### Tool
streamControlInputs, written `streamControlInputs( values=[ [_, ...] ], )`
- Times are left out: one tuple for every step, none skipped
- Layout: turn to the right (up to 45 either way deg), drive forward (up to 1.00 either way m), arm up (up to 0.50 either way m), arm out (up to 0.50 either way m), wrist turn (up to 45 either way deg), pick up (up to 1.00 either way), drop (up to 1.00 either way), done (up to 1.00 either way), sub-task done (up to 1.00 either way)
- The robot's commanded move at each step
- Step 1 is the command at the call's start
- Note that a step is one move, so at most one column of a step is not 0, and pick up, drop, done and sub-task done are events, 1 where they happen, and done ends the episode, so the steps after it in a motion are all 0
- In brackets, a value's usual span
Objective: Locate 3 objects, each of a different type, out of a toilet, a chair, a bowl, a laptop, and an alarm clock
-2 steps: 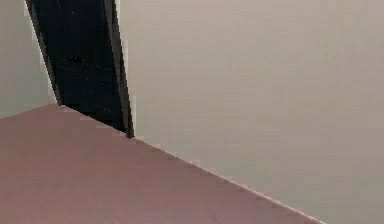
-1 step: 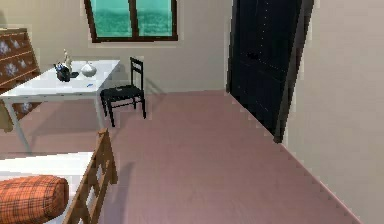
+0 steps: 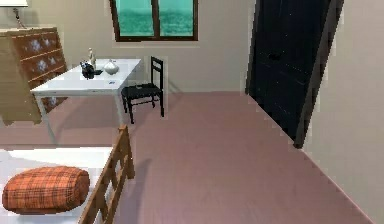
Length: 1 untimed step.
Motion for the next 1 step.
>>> streamControlInputs(
  values=[
    [0.0, 1.00, 0.00, 0.00, 0.0, 0.00, 0.00, 0.00, 0.00]
  ],
)
